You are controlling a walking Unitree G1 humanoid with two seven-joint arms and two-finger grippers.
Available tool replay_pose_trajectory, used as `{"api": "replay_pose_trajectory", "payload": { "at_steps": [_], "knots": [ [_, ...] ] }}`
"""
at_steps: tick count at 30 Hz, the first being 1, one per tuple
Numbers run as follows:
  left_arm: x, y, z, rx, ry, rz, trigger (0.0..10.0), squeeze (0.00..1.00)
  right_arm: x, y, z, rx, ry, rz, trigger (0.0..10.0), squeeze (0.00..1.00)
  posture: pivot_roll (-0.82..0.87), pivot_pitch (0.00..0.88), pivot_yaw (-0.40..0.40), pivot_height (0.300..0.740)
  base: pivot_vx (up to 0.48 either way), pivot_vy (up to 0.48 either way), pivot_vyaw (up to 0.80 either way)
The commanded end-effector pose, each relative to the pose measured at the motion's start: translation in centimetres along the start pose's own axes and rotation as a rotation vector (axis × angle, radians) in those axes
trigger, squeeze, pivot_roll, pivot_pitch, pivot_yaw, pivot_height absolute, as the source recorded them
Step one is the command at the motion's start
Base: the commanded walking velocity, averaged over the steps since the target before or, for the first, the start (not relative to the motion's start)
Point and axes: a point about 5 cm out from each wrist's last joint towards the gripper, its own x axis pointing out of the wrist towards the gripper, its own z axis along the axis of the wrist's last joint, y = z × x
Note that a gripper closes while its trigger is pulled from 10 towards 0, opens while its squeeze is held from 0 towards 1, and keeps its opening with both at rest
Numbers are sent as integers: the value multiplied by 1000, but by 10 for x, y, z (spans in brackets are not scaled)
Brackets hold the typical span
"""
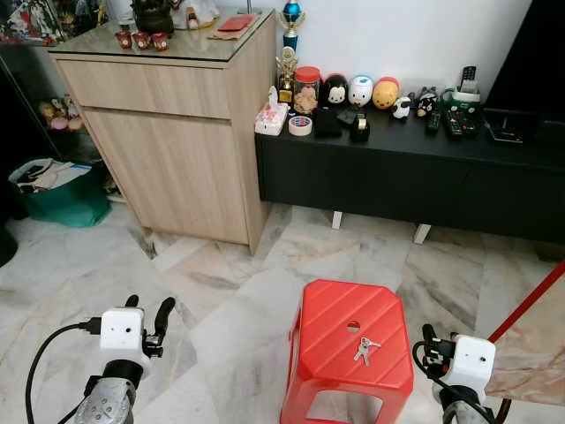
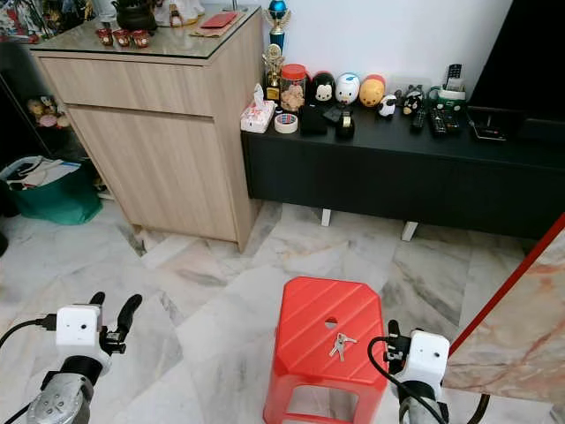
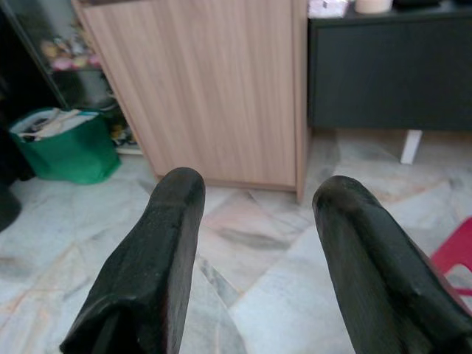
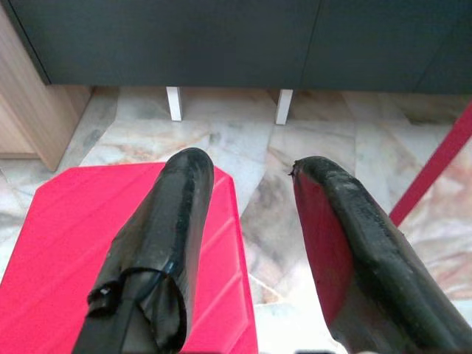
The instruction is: Hang keys on a hook
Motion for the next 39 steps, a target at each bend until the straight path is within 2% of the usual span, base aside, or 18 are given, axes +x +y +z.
{"api": "replay_pose_trajectory", "payload": {
  "at_steps": [1, 9, 23, 39],
  "knots": [
    [-2, 3, 1, -7, 4, 17, 10000, 0, 3, 0, 5, 0, -8, 3, 10000, 0, 35, 0, -40, 683, 0, 0, 0],
    [-1, -6, -1, -31, 13, 27, 10000, 0, -1, -4, -2, -9, 41, 11, 10000, 0, 33, 0, -57, 635, 0, 0, 0],
    [-4, -4, -4, -17, 43, 46, 10000, 0, -6, -7, -12, -5, 88, -10, 10000, 0, 50, 0, -66, 635, 0, 0, 0],
    [-3, -8, -2, -27, 46, 38, 10000, 0, -1, -6, -9, 3, 92, 18, 10000, 0, 53, 0, -67, 635, 0, 0, 0]
  ]
}}
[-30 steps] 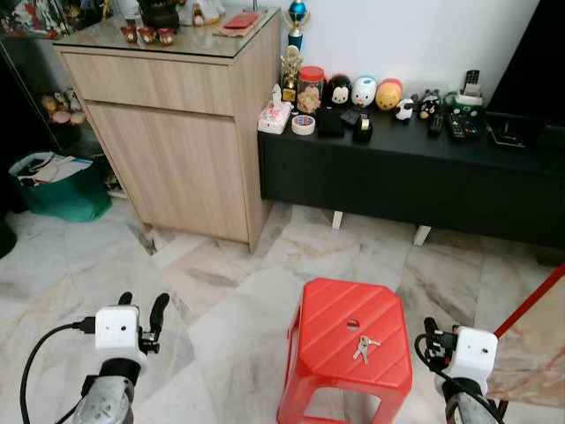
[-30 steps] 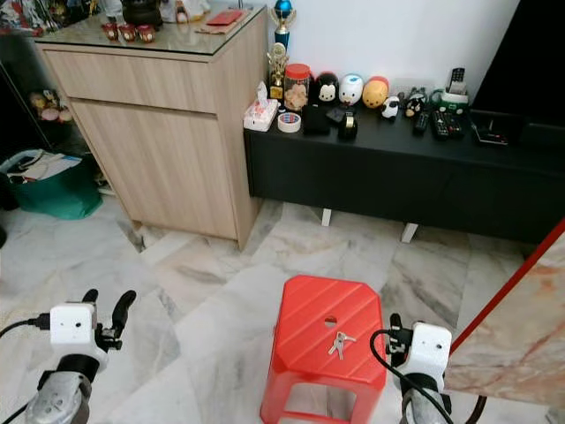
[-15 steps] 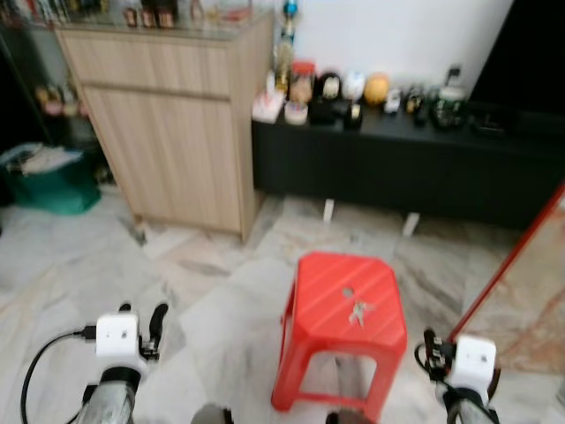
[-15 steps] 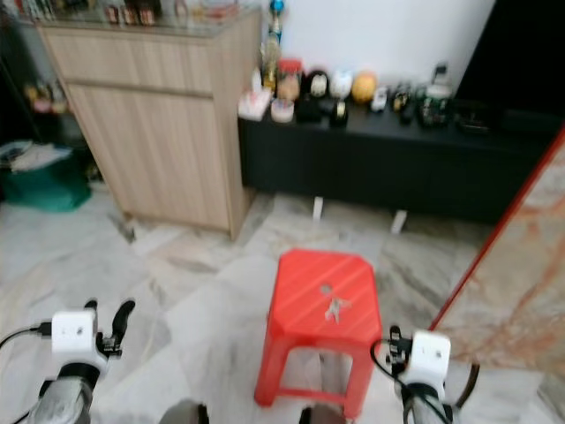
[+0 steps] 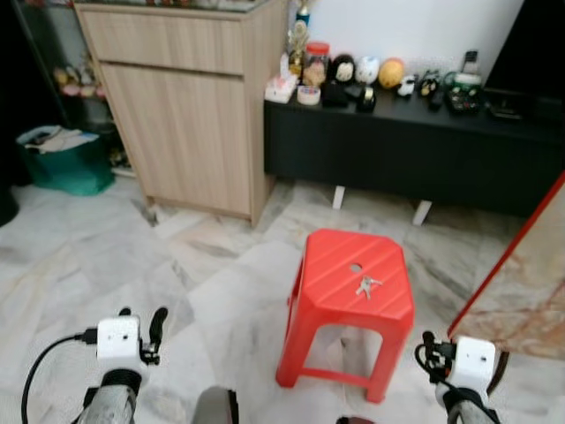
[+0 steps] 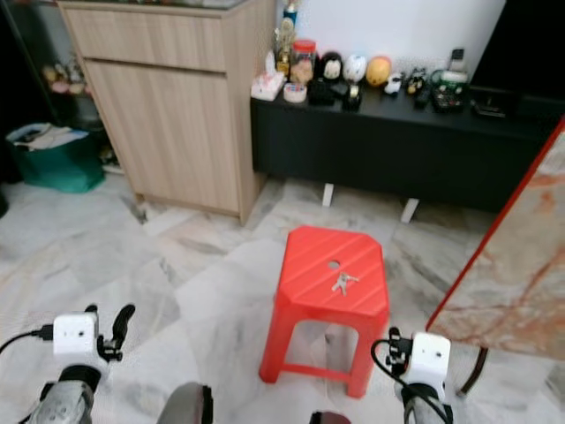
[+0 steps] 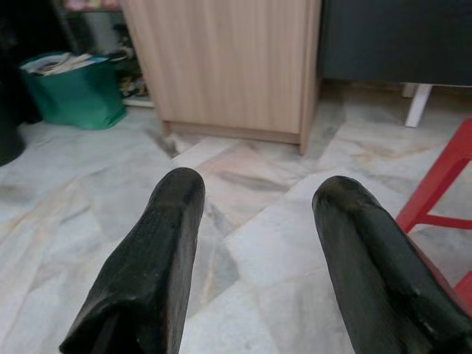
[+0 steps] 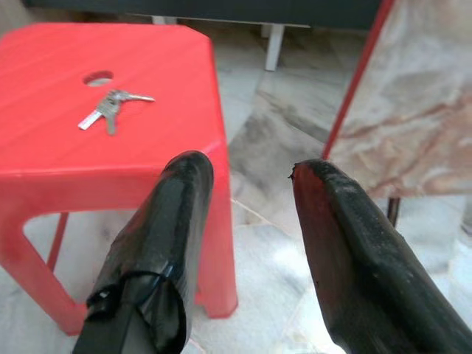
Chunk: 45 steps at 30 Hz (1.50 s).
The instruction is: Hang keys on a hook
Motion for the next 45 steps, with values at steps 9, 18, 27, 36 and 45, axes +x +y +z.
{"api": "replay_pose_trajectory", "payload": {
  "at_steps": [9, 18, 27, 36, 45],
  "knots": [
    [2, -2, 3, 9, 1, -23, 10000, 0, -2, 1, -3, -21, 15, 37, 10000, 0, 53, 0, -65, 635, 241, 0, 250],
    [1, -3, 1, 17, 9, -36, 10000, 0, 0, 2, -1, 4, 7, 27, 10000, 0, 52, 0, -62, 635, 340, 0, 225],
    [1, -3, 1, 21, 11, -40, 10000, 0, 2, -2, -4, 31, 34, -12, 10000, 0, 54, 0, -62, 635, 342, 0, -206],
    [1, -3, 0, 26, 14, -38, 10000, 0, 2, -1, 0, 17, 9, 1, 10000, 0, 57, 0, -65, 635, 72, 0, -78],
    [1, -2, 0, 23, 14, -33, 10000, 0, 4, 2, 2, 15, -1, 31, 10000, 0, 54, 0, -61, 635, 0, 0, 0]
  ]
}}
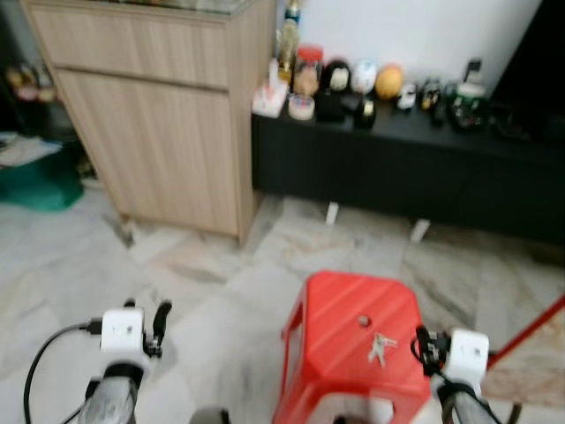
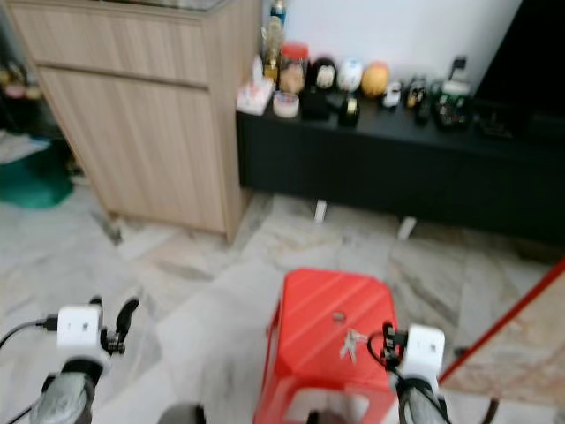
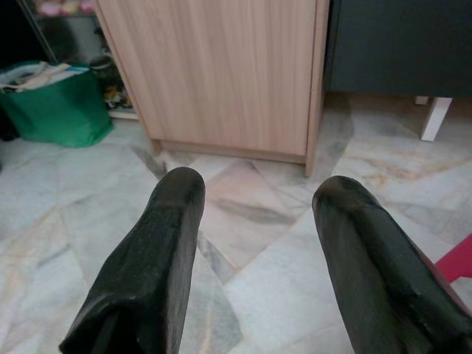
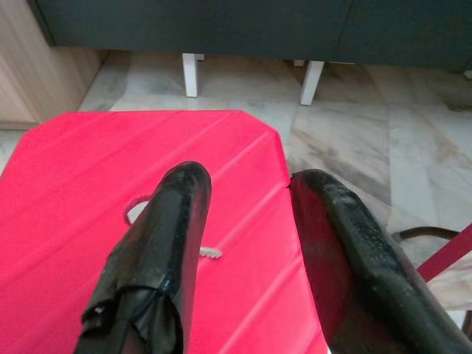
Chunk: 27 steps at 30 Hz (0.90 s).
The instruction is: Hang keys on a hook
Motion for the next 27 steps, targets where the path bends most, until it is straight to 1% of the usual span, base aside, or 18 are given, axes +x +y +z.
{"api": "replay_pose_trajectory", "payload": {
  "at_steps": [1, 2, 4, 7, 12, 20, 27],
  "knots": [
    [0, -2, -1, -2, 5, -10, 10000, 0, -2, -6, -2, -14, 10, -6, 10000, 0, 54, 0, -61, 635, 0, 0, 0],
    [1, -3, 0, -3, 2, -11, 10000, 0, -2, -5, -2, -30, 7, 4, 10000, 0, 51, 0, -59, 635, 0, 0, 0],
    [1, -3, 0, -3, 1, -12, 10000, 0, -2, -5, -2, -33, 6, 6, 10000, 0, 51, 0, -59, 635, 0, 0, 0],
    [1, -3, 0, -1, -1, -14, 10000, 0, -2, -5, -2, -31, 5, -2, 10000, 0, 49, 0, -56, 635, 0, 0, 800],
    [2, -3, 0, 1, 0, -18, 10000, 0, 0, -6, -1, -13, 3, -19, 10000, 0, 48, 0, -55, 635, 0, 0, 0],
    [3, -3, 0, 4, 2, -22, 10000, 0, 3, -2, 1, -9, 2, -20, 10000, 0, 52, 0, -58, 635, 261, 0, 0],
    [2, -3, -1, 5, 3, -24, 10000, 0, 3, -2, -1, -1, 12, -39, 10000, 0, 50, 0, -57, 635, 276, 0, 0]
  ]
}}
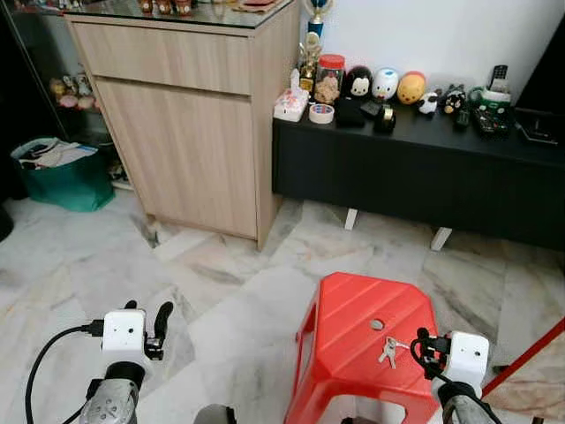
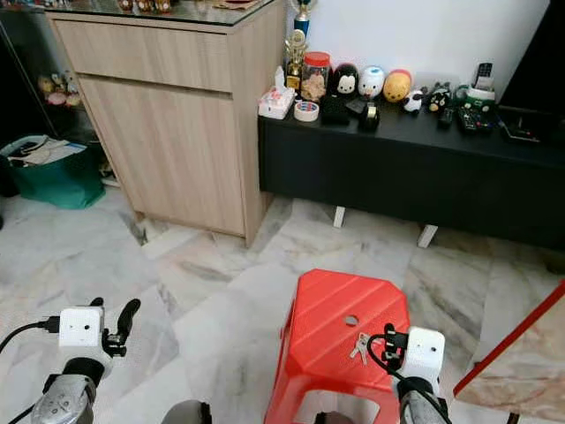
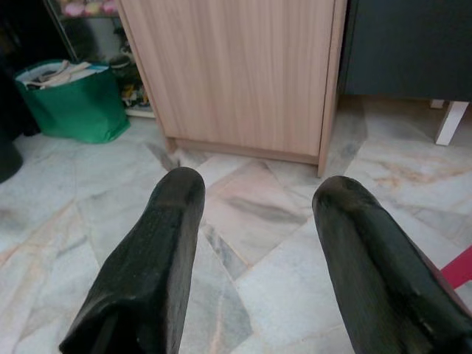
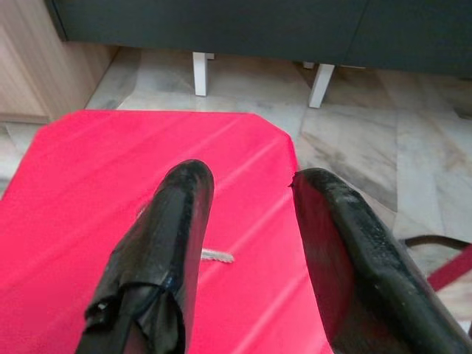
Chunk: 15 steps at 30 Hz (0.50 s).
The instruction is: Hang keys on a hook
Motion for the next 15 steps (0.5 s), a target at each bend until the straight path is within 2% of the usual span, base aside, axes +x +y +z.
{"api": "replay_pose_trajectory", "payload": {
  "at_steps": [1, 11, 15],
  "knots": [
    [1, -2, 0, 4, -2, -16, 10000, 0, 2, -1, 1, 11, 2, -12, 10000, 0, 50, 0, -55, 635, 307, 0, 0],
    [3, -2, 2, 8, -10, -25, 10000, 0, 6, 0, 3, 16, 3, -20, 10000, 0, 62, 0, -53, 635, 318, 0, 0],
    [2, -2, 1, 4, -2, -28, 10000, 0, 8, 3, 3, 18, 4, -18, 10000, 0, 69, 0, -52, 635, 124, 0, 0]
  ]
}}
